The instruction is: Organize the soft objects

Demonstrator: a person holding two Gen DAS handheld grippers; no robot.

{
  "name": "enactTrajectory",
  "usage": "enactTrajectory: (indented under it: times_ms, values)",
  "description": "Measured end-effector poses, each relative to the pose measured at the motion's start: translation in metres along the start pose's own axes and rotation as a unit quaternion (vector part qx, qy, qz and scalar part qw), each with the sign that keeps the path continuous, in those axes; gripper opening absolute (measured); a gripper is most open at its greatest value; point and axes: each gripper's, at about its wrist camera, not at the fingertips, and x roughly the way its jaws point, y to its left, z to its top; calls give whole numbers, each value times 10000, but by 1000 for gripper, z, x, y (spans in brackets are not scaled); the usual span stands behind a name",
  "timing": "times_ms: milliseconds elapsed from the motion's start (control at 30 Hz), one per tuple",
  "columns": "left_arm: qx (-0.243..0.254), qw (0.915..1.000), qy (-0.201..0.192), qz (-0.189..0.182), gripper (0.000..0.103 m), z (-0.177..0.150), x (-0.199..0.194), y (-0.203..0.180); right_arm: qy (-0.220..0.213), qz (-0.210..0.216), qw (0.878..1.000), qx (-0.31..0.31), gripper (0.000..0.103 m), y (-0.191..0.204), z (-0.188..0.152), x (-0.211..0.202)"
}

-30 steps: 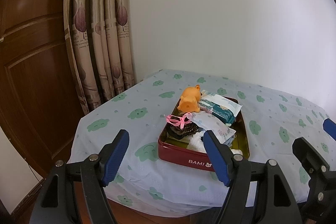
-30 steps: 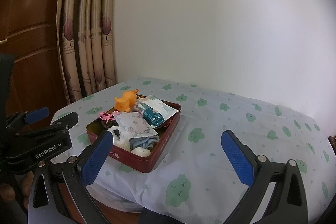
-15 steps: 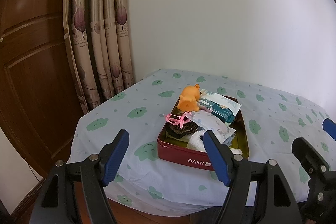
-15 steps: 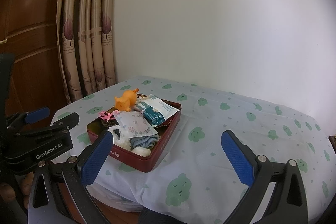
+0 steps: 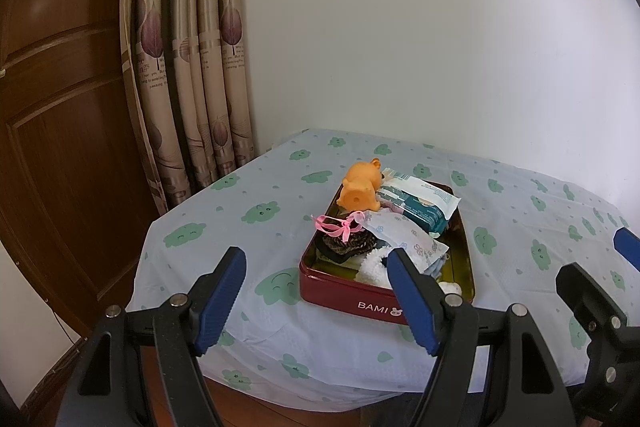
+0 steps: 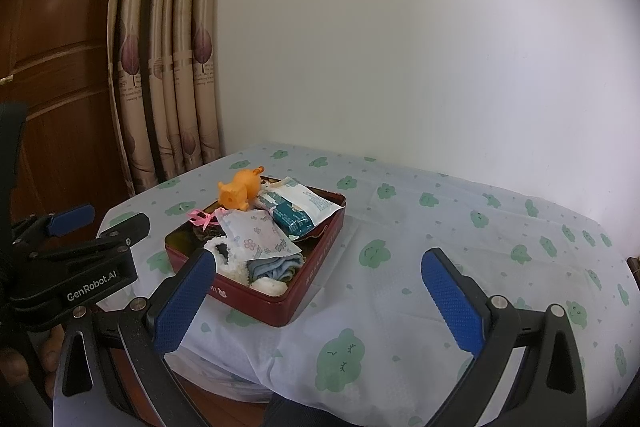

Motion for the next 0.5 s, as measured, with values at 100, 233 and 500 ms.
enactTrajectory:
  times_ms: [100, 233, 500]
  values:
    - [10, 10000, 7, -2, 75, 1, 1, -1, 13, -2, 10000, -4, 102, 0, -3, -2]
    - [14, 10000, 12, 4, 75, -1, 0, -1, 17, -6, 10000, -2, 102, 1, -3, -1]
    - [-22, 10000, 53, -11, 75, -3, 1, 0, 23, 10, 10000, 8, 102, 0, -4, -1]
